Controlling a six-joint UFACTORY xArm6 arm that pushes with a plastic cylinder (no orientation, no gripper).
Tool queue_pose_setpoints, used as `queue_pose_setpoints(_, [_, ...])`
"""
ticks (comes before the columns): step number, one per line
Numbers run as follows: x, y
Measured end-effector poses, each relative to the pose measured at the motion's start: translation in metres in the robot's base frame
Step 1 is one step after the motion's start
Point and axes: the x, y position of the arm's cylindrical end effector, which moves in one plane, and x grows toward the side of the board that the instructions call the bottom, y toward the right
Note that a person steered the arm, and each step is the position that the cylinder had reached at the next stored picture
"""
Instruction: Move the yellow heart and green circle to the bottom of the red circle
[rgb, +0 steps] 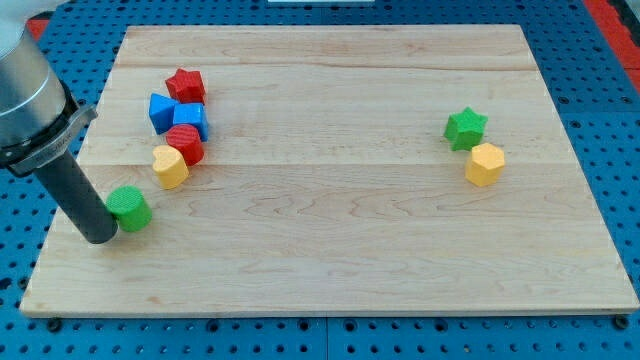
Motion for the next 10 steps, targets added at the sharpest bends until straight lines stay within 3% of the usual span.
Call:
queue_pose_setpoints(2, [-0.015,0.002])
queue_pose_setpoints(5, [-0.079,0.002])
queue_pose_setpoints(7, [-0.037,-0.027])
queue_pose_setpoints(9, [-0.037,0.031])
queue_pose_setpoints(10, [-0.034,0.030])
